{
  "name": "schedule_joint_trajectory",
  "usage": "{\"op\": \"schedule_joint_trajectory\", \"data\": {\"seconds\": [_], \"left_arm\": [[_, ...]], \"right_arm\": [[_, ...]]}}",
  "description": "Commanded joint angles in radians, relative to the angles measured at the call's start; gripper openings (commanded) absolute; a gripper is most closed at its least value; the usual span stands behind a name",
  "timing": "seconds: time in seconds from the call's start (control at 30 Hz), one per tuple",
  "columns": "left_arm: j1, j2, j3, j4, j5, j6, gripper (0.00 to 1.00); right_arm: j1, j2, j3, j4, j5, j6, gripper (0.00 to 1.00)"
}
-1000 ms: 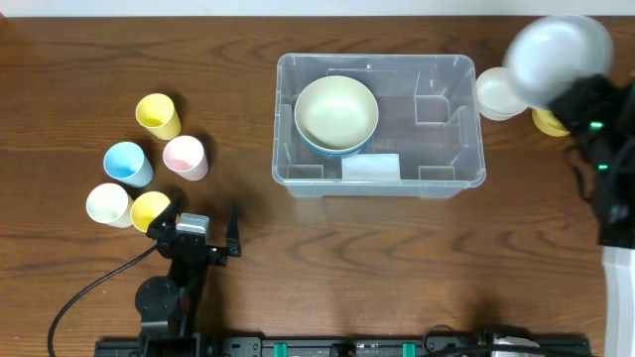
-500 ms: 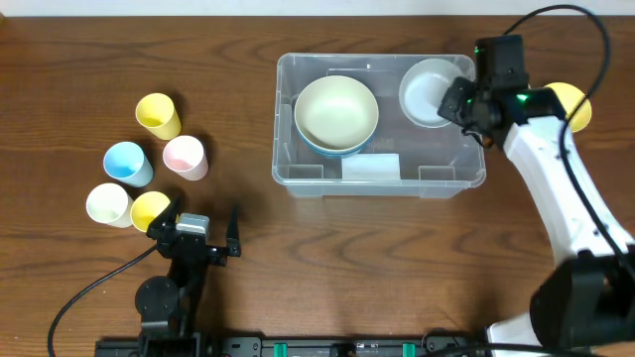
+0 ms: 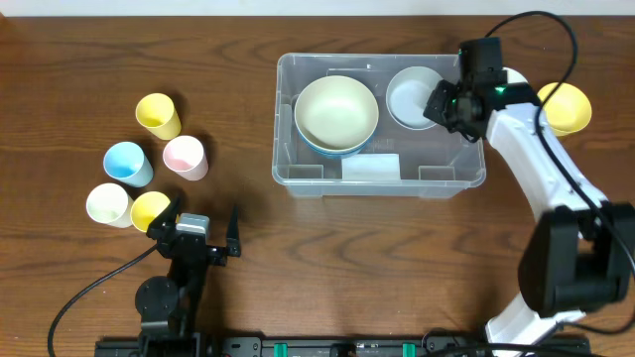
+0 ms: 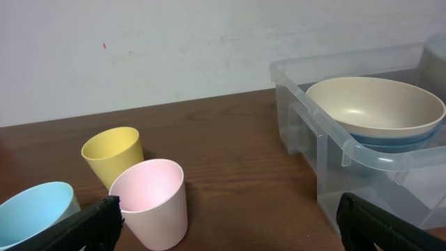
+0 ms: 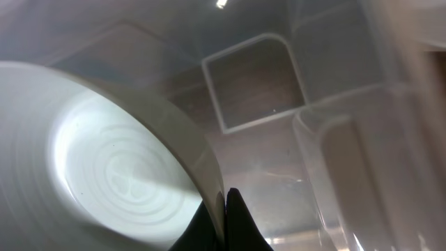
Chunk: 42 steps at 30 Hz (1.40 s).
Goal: Pack container
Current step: 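Carry the grey bowl and lower it into the bin's right side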
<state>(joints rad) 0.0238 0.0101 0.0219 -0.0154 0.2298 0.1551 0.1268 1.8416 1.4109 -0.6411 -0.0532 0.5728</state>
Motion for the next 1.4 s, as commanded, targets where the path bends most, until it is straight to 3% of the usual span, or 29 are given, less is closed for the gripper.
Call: {"op": "schedule_joint_trajectory", "data": {"seconds": [0.0,0.2,0.77,0.93,1.03,1.2,1.37], "left_arm": [[0.004,-0.006,-0.018,-0.033,0.013,0.005,0.98],[0.004,-0.006,-0.018,-0.033,0.013,0.005,0.98],[0.004,-0.006,-0.018,-0.033,0.013,0.005,0.98],[0.004,-0.006,-0.018,-0.033,0.013,0.005,0.98],[0.004,-0.006,-0.018,-0.033,0.013,0.005,0.98],[0.004,-0.006,-0.018,-0.033,0.013,0.005,0.98],[0.004,-0.006,-0.018,-0.033,0.013,0.005,0.98]], "right_arm": [[0.003,0.041,0.007,0.027,0.002,0.004,0.02],[-0.002,0.072,0.007,0.045,0.033,0.017,0.09],[-0.001,0.145,0.007,0.061,0.018,0.025,0.09],[-0.001,0.145,0.007,0.066,0.018,0.025,0.28],[-0.002,0.145,0.007,0.066,0.018,0.024,0.47],[-0.002,0.143,0.036,0.064,0.017,-0.034,0.63],[-0.01,0.093,0.221,-0.062,0.019,-0.124,0.77]]}}
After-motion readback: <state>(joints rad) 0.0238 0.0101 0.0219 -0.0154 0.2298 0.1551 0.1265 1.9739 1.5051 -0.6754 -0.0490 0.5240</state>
